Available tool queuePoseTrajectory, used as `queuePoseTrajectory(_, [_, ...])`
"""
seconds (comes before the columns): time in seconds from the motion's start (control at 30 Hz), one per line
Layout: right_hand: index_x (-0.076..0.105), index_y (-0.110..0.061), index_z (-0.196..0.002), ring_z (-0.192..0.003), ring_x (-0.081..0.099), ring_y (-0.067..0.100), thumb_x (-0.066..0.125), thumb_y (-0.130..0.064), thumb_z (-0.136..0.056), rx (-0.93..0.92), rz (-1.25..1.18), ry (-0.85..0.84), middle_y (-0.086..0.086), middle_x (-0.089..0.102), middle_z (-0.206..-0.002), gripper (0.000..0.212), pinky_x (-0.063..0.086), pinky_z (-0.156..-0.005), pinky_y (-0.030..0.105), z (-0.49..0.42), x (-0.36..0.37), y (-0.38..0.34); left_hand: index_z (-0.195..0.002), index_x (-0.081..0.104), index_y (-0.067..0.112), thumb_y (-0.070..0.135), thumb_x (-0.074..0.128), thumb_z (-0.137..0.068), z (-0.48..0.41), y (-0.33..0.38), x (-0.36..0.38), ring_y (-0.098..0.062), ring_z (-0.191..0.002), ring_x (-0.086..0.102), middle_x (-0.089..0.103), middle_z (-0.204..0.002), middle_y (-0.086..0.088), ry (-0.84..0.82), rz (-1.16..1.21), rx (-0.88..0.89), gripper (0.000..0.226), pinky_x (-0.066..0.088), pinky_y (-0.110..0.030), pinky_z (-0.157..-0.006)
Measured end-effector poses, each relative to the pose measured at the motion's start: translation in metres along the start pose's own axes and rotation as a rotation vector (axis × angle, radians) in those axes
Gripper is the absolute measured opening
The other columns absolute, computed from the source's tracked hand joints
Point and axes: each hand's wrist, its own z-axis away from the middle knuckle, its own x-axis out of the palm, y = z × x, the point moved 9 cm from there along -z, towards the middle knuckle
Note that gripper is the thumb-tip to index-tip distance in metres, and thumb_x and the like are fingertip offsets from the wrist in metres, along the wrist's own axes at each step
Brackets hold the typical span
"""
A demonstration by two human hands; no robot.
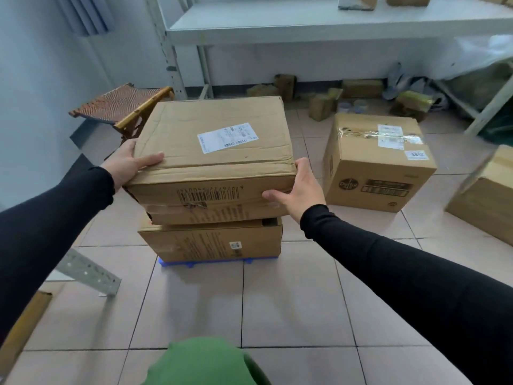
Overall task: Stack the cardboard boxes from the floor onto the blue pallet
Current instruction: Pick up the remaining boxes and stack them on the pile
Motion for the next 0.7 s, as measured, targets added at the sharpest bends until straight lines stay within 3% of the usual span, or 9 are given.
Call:
queuePoseTrajectory(0.1, [0.038,-0.019,-0.114,-0.097,0.058,0.017,0.086,-0.044,-0.068,0.008,0.031,-0.036,-0.002,0.057,-0.110,0.071,0.048,-0.083,0.031,0.004,0.012,0.002,-0.154,0.031,0.023,0.047,0.075,-0.082,-0.004,-0.011,0.002,-0.027,-0.120,0.051,0.050,-0.143,-0.008,-0.001,-0.005,0.016,0.088,0.041,-0.051,-0.107])
queuePoseTrajectory(0.33, [0.039,-0.018,-0.119,-0.100,0.059,0.019,0.086,-0.043,-0.069,0.028,0.055,-0.079,-0.002,0.058,-0.114,0.073,0.051,-0.088,0.035,0.007,0.021,0.010,-0.156,0.028,0.022,0.046,0.075,-0.083,-0.006,-0.019,0.006,-0.025,-0.118,0.050,0.048,-0.147,-0.009,-0.003,-0.122,-0.004,0.090,0.043,-0.048,-0.105])
queuePoseTrajectory(0.5, [0.042,-0.017,-0.125,-0.107,0.058,0.020,0.086,-0.037,-0.070,0.050,0.131,-0.188,0.001,0.056,-0.122,0.073,0.049,-0.092,0.034,0.002,0.008,0.023,-0.161,0.017,0.019,0.040,0.084,-0.075,-0.010,0.019,0.000,-0.033,-0.148,0.028,0.025,-0.164,-0.008,0.053,-0.463,0.050,0.111,0.026,-0.051,-0.118])
queuePoseTrajectory(0.57, [0.041,-0.016,-0.137,-0.120,0.055,0.022,0.086,-0.037,-0.070,0.061,0.216,-0.246,0.004,0.053,-0.135,0.083,0.046,-0.100,0.037,-0.003,-0.007,0.033,-0.159,0.026,0.018,0.037,0.084,-0.077,-0.006,0.052,0.010,-0.033,-0.149,0.023,0.025,-0.164,-0.010,0.081,-0.654,0.164,0.102,0.022,-0.054,-0.119])
queuePoseTrajectory(0.7, [0.033,-0.018,-0.149,-0.136,0.042,0.025,0.083,-0.044,-0.073,0.108,0.353,-0.300,0.006,0.044,-0.149,0.095,0.039,-0.111,0.044,-0.013,-0.057,0.055,-0.152,0.042,0.022,0.040,0.072,-0.089,0.013,0.119,0.073,-0.030,-0.144,0.035,0.039,-0.158,-0.008,0.023,-0.777,0.358,0.072,0.031,-0.052,-0.115])
